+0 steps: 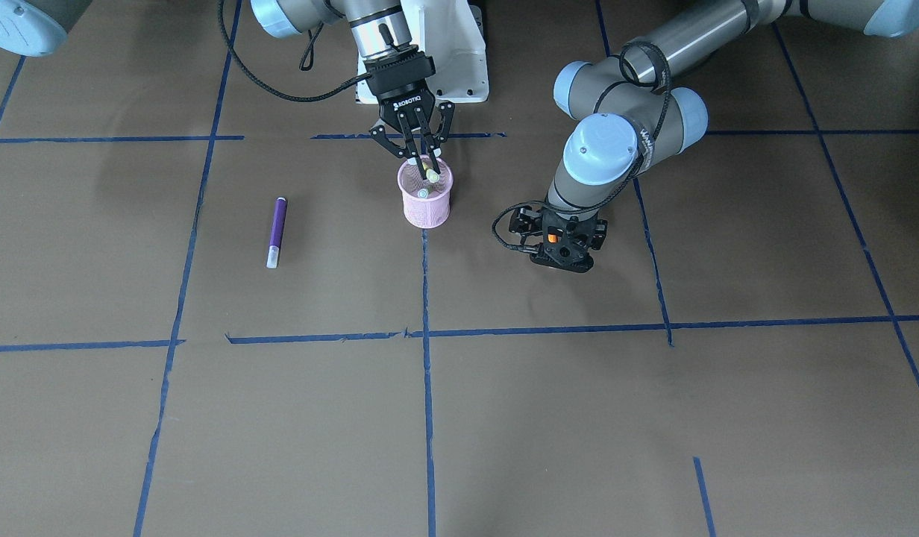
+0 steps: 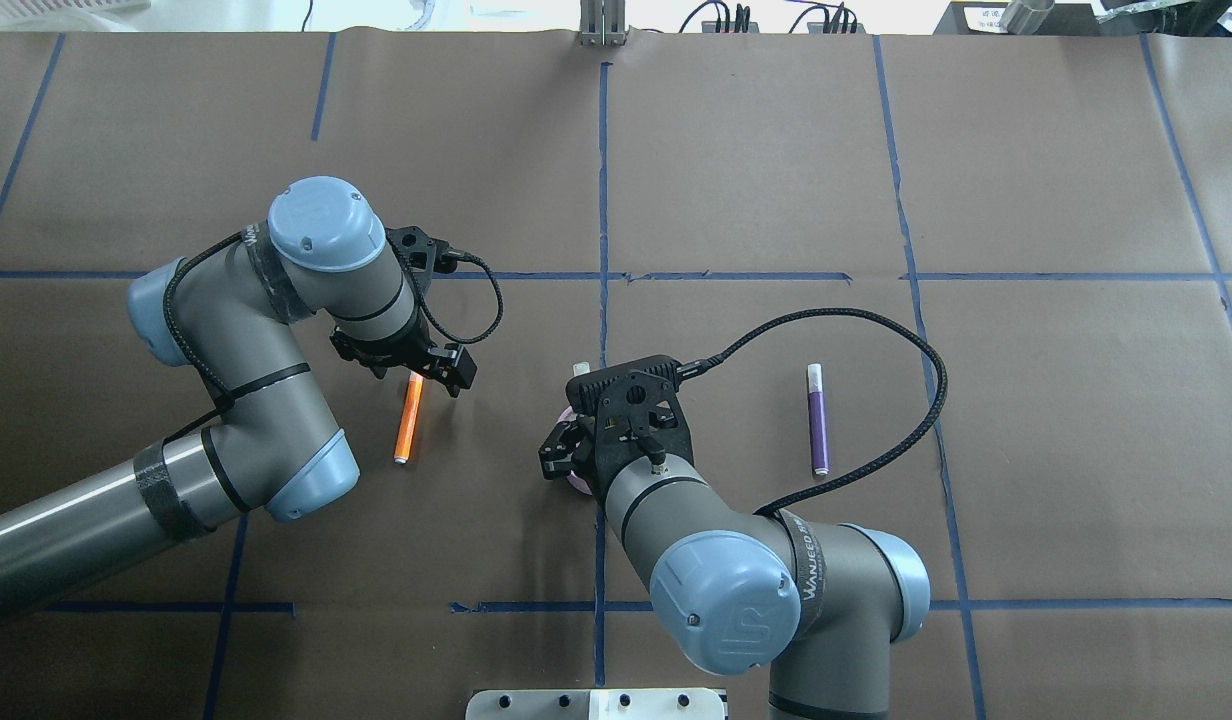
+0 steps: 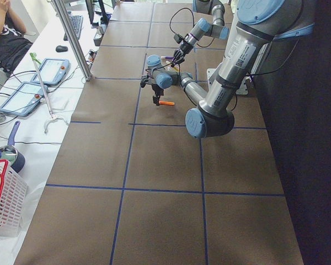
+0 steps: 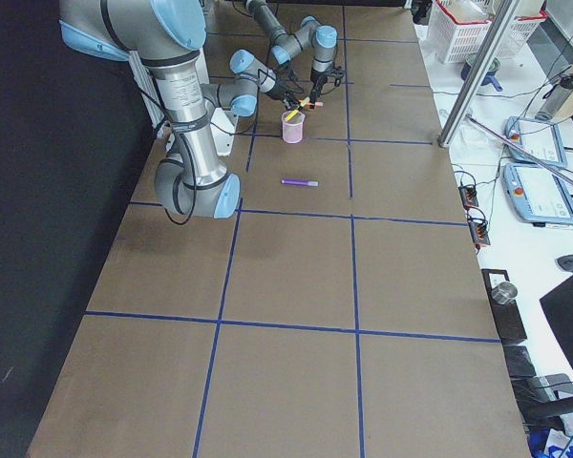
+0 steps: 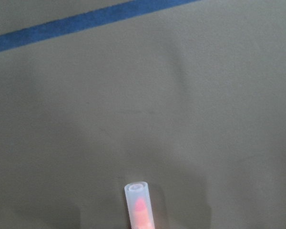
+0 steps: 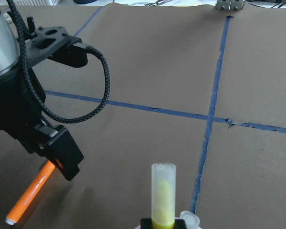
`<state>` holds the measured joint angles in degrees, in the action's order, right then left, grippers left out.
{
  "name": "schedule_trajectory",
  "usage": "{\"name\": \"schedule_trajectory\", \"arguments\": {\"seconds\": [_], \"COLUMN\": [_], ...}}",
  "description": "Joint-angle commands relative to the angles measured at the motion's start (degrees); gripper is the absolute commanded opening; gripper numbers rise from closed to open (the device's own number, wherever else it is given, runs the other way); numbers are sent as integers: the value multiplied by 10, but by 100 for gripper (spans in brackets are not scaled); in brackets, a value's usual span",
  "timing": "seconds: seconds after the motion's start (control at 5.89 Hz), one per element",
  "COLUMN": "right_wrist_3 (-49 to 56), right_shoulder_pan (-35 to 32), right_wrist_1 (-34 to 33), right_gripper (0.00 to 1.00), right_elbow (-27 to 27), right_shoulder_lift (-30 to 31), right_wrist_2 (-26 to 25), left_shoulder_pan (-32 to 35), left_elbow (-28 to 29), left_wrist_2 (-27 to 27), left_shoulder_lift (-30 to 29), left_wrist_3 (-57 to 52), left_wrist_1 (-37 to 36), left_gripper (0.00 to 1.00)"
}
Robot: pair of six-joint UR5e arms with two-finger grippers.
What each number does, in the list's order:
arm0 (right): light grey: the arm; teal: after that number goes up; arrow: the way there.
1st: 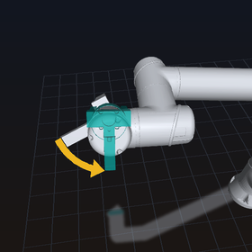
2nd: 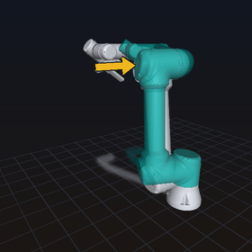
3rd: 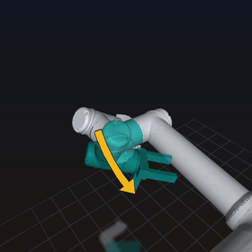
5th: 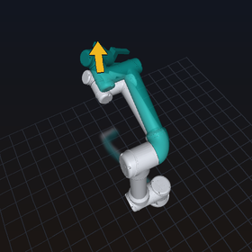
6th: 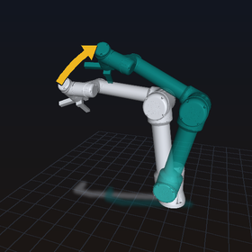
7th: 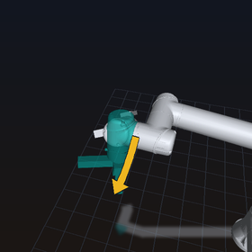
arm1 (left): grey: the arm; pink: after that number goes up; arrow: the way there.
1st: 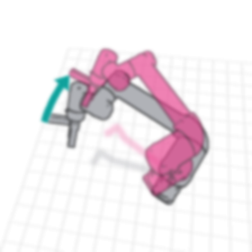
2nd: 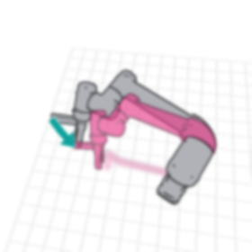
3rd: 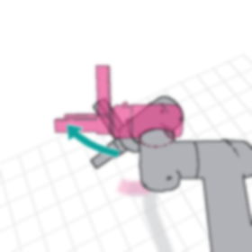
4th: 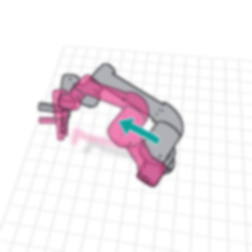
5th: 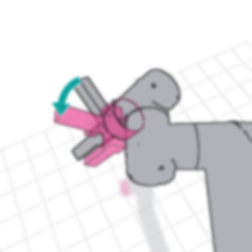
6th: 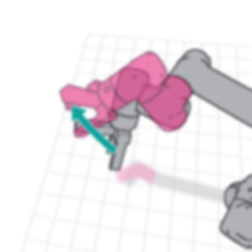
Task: Collect pens into pen holder
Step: 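Carry the yellow marker with the right gripper over the pink holder, then release the yellow marker into the holder and raise the right gripper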
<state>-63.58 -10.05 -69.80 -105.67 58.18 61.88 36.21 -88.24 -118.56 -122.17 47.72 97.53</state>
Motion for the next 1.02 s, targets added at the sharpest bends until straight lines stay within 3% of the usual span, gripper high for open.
{"name": "schedule_trajectory", "arguments": {"seconds": [0.0, 0.17, 0.68, 0.85], "right_wrist_3": [-7, -25, -27, -22], "right_shoulder_pan": [2, -1, -41, -87], "right_wrist_1": [3, 3, -3, -11], "right_gripper": [67, 100, 100, 100], "right_elbow": [2, 1, 0, 0], "right_shoulder_lift": [0, 2, -6, -3], "right_wrist_2": [0, 0, 9, 79], "left_shoulder_pan": [0, 0, 0, 0], "left_elbow": [-1, -1, 0, 0], "left_wrist_2": [0, 0, 0, 0], "left_shoulder_lift": [0, 0, 1, 1], "left_wrist_3": [0, 0, -1, -2], "left_wrist_1": [-1, -1, -1, -1], "left_gripper": [100, 100, 100, 100]}}
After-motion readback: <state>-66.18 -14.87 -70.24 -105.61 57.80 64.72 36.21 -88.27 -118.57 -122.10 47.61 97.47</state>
